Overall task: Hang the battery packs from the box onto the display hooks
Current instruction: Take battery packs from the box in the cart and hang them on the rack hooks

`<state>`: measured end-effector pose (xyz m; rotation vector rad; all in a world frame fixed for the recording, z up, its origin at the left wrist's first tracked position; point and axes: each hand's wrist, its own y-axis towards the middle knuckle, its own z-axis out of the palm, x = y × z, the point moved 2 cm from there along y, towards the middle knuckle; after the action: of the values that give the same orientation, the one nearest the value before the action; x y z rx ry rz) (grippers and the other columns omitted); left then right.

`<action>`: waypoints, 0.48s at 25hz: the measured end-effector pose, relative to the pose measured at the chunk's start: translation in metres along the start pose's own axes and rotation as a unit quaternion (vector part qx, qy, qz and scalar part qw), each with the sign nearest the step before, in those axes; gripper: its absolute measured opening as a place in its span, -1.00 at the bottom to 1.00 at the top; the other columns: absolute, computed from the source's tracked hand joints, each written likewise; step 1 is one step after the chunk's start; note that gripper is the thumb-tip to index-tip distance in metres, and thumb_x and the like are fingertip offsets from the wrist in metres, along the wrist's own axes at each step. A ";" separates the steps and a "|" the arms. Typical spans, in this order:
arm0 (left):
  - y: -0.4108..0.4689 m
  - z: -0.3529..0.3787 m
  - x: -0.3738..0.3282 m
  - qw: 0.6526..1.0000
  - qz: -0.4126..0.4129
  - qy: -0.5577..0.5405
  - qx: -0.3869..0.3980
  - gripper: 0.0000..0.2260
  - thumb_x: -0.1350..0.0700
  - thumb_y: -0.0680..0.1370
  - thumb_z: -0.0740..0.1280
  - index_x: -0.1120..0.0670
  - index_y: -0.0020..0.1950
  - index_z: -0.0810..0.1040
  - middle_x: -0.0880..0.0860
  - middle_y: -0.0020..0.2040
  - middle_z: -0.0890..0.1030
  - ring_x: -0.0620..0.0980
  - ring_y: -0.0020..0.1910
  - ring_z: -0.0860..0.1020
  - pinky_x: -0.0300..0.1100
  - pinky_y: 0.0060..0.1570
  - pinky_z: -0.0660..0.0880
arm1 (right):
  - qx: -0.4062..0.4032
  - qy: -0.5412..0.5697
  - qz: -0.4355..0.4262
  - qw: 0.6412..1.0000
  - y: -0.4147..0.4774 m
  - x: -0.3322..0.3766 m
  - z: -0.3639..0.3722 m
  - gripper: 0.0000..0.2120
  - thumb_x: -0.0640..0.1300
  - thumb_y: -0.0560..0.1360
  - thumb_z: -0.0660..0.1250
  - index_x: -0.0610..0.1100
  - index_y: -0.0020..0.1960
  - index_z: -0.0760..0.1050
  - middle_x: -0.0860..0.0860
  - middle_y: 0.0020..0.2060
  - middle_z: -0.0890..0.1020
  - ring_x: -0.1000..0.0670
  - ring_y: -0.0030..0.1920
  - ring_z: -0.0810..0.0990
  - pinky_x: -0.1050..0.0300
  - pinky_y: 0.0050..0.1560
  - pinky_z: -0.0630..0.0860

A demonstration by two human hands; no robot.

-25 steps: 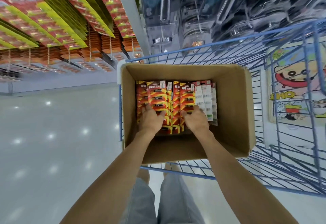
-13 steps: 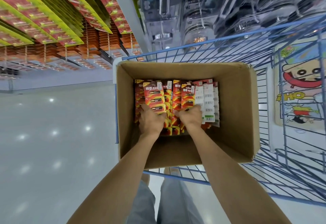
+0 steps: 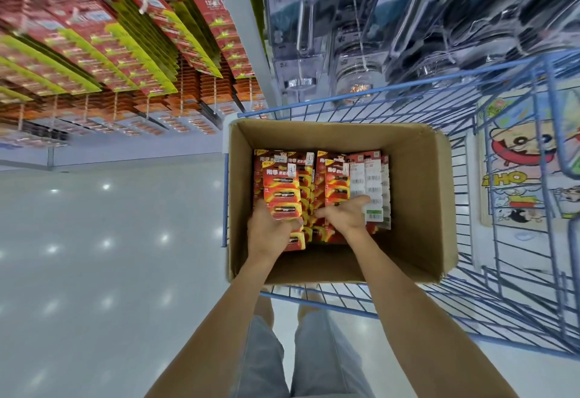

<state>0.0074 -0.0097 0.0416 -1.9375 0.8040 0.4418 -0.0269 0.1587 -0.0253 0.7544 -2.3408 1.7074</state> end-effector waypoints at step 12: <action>-0.095 -0.066 -0.070 0.986 0.097 -0.136 0.026 -0.49 -0.01 0.39 0.63 -0.16 0.27 0.53 -0.23 0.05 0.70 -0.26 0.05 0.66 -0.33 -0.03 0.55 | 0.033 0.135 -0.166 0.976 -0.162 0.048 -0.051 -0.13 0.38 0.15 0.63 0.06 0.30 0.37 0.11 0.13 0.67 0.04 0.20 0.65 -0.15 0.36 0.53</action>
<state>0.0211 -0.0120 0.1759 -1.7105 0.8185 0.7768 0.0001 0.1542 0.1486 0.8127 -1.8680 1.6298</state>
